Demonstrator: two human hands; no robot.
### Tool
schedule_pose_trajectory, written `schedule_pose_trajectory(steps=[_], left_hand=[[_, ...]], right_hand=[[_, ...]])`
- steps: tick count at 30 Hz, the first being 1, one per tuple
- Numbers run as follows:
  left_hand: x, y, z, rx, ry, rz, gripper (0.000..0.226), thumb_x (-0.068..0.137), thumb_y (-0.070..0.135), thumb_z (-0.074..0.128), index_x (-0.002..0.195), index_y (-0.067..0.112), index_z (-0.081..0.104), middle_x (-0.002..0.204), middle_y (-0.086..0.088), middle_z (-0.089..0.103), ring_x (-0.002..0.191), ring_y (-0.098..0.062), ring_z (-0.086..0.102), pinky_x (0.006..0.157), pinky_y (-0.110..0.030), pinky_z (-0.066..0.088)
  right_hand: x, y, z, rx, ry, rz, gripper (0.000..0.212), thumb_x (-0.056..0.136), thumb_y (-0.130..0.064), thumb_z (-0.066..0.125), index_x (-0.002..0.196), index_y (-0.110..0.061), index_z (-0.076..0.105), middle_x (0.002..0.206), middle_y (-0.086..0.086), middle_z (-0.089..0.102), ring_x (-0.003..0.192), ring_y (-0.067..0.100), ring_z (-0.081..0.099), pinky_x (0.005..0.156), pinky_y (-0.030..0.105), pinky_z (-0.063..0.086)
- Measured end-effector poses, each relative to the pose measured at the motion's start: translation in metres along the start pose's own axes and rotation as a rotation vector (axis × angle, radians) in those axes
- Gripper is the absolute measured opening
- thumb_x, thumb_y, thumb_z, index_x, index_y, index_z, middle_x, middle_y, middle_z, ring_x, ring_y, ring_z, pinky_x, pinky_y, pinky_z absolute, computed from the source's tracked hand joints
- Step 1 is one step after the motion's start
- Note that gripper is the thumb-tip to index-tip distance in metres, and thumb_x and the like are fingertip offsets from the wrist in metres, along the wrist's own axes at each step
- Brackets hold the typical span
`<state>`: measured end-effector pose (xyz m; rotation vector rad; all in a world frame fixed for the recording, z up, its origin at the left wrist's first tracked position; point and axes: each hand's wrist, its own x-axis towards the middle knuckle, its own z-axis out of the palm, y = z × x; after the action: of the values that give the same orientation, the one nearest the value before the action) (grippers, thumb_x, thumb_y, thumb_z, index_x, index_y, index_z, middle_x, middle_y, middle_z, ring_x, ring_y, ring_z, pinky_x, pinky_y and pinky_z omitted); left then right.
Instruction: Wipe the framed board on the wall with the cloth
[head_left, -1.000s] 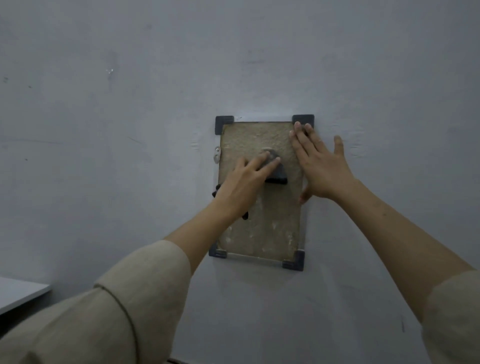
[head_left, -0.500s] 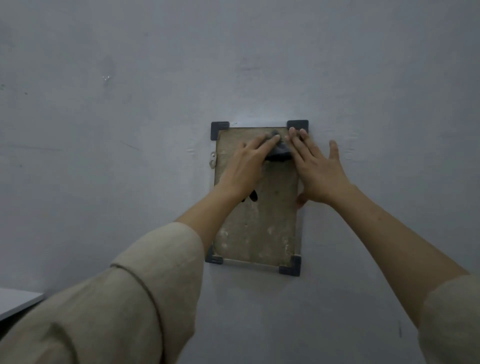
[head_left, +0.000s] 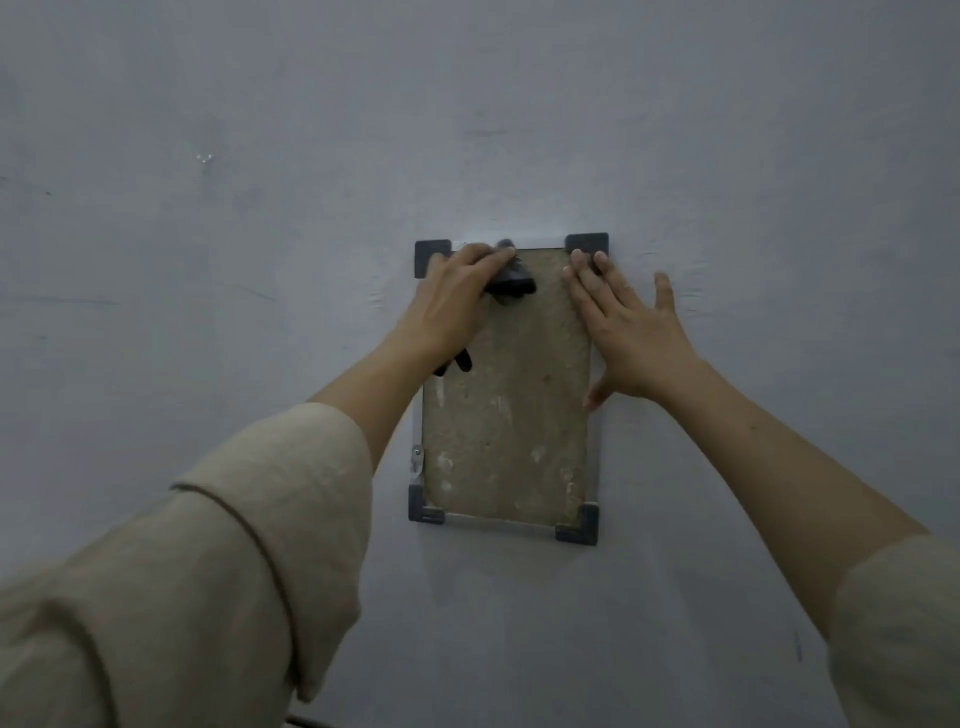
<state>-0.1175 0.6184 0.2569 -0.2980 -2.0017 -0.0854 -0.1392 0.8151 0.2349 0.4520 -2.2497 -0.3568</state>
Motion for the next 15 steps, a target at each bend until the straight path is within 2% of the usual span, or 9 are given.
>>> schedule_pose_trajectory(steps=[3,6,8,10,15], left_hand=[[-0.001,0.014,0.005,0.067,0.001,0.012,0.057,0.092,-0.004,0.036,0.144,0.019,0.032,0.147,-0.006,0.035,0.12,-0.038,0.038,0.097,-0.045,0.038],[-0.004,0.007,0.001,0.219,-0.022,-0.106,0.057,0.093,-0.002,0.037,0.145,0.019,0.027,0.147,-0.008,0.033,0.119,-0.039,0.037,0.089,-0.049,0.043],[-0.005,-0.005,-0.005,0.246,-0.063,-0.228,0.058,0.092,-0.003,0.039,0.145,0.018,0.026,0.145,-0.01,0.033,0.119,-0.04,0.037,0.089,-0.05,0.043],[-0.004,-0.011,-0.011,0.213,-0.094,-0.267,0.059,0.091,-0.005,0.039,0.144,0.018,0.028,0.144,-0.012,0.034,0.118,-0.04,0.036,0.092,-0.05,0.041],[0.005,0.013,-0.01,0.101,-0.078,-0.04,0.06,0.09,-0.008,0.032,0.144,0.02,0.03,0.147,-0.008,0.032,0.119,-0.04,0.036,0.097,-0.051,0.039]], right_hand=[[-0.001,0.0,0.0,-0.007,-0.004,-0.001,0.143,0.057,-0.064,0.075,0.147,-0.015,-0.024,0.153,-0.001,-0.032,0.143,0.017,-0.026,0.112,0.062,0.001],[-0.001,0.001,-0.001,-0.01,0.001,-0.014,0.144,0.056,-0.066,0.074,0.148,-0.015,-0.024,0.153,-0.001,-0.032,0.143,0.017,-0.026,0.112,0.061,0.001],[-0.001,0.002,-0.001,-0.01,-0.001,-0.014,0.144,0.056,-0.066,0.074,0.147,-0.014,-0.024,0.153,-0.001,-0.033,0.143,0.018,-0.026,0.112,0.061,0.001],[-0.001,0.002,-0.001,-0.015,-0.006,-0.012,0.144,0.056,-0.066,0.074,0.147,-0.013,-0.025,0.153,0.0,-0.033,0.142,0.018,-0.026,0.112,0.061,0.001],[0.0,0.001,-0.001,-0.012,-0.01,0.0,0.145,0.056,-0.065,0.075,0.147,-0.013,-0.025,0.153,0.0,-0.033,0.142,0.018,-0.026,0.112,0.061,-0.001]])
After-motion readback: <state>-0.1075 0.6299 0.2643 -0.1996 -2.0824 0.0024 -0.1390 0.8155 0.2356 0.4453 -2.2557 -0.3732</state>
